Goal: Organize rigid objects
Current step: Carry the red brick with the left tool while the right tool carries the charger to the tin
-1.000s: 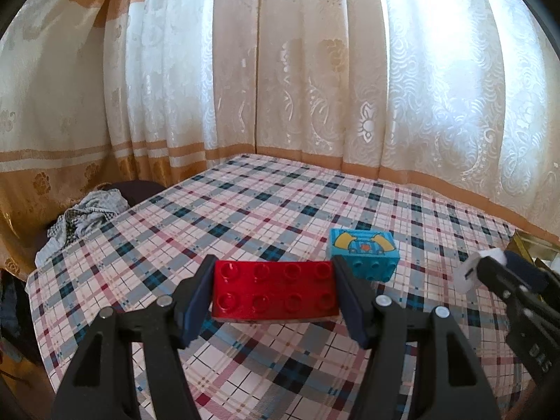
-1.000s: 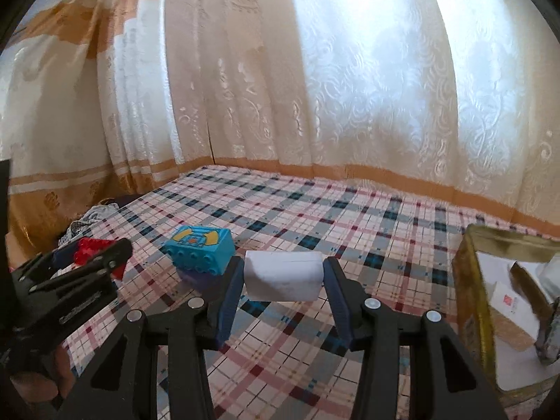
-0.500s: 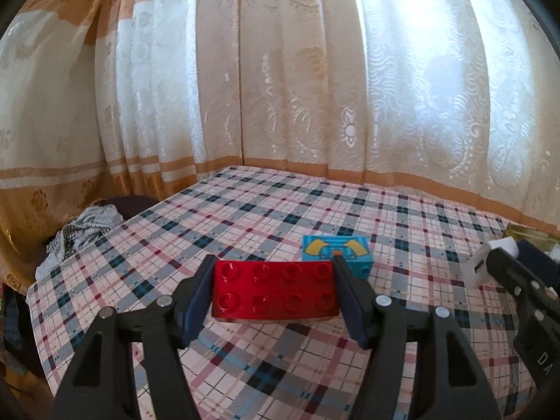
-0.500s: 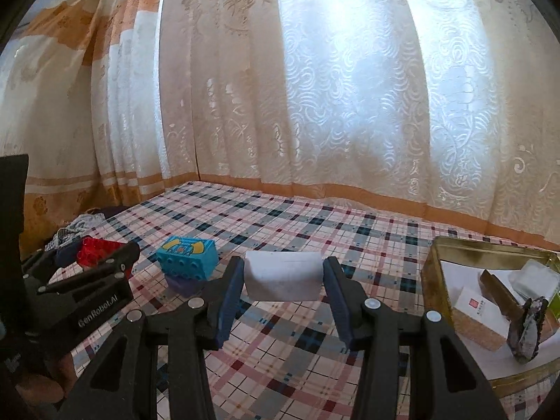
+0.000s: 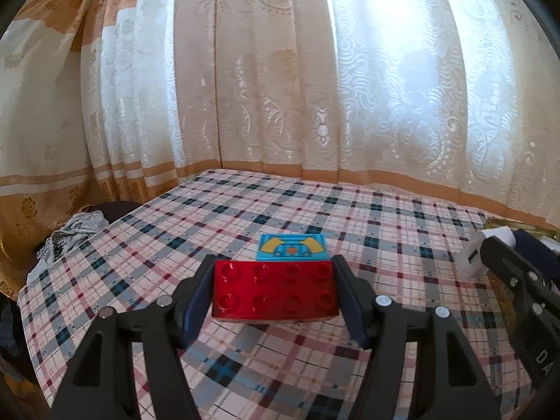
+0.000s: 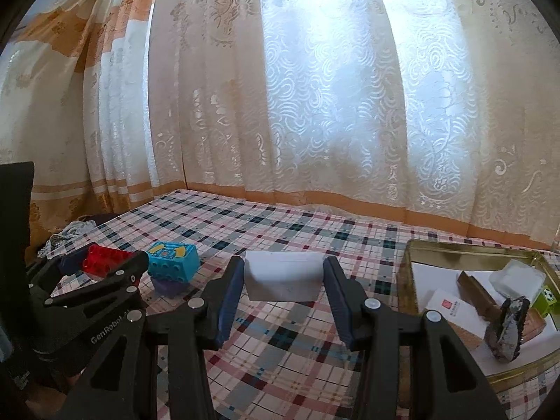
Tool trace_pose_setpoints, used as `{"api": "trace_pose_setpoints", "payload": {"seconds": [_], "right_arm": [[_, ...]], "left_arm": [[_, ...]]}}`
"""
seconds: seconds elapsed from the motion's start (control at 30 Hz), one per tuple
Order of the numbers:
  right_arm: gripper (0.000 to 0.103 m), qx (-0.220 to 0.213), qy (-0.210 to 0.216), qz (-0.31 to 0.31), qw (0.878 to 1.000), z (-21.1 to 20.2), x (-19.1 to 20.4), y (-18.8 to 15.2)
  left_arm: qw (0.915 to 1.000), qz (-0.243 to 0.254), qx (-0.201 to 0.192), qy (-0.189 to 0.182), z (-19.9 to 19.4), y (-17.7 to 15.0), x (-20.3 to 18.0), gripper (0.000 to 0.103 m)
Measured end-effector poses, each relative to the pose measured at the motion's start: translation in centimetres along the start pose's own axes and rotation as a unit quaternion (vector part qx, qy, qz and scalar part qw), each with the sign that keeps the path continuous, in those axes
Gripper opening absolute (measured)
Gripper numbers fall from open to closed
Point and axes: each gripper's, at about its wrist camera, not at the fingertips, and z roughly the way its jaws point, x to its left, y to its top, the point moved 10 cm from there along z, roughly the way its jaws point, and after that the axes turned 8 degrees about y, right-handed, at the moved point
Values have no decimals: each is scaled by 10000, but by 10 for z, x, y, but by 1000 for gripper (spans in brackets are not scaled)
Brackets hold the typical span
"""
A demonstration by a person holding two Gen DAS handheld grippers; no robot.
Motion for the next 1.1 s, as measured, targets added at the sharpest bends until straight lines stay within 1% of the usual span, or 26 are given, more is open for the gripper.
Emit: {"api": "trace_pose_setpoints", "payload": {"seconds": [0.23,0.6,1.1], "right_arm": [[50,-50,-75,42,10000,-8,-13,1],[50,-169,-262,-76,9995,-22,-26,2],[50,-290,-450,-32,9986,-41,-54,5]], "left_arm": [[9998,6,46,-180,-4,-2,-18,65],[9989,-26,119,-460,-11,-4,-42,65],[9977,81,31,-674,-28,4,-73,65]]}}
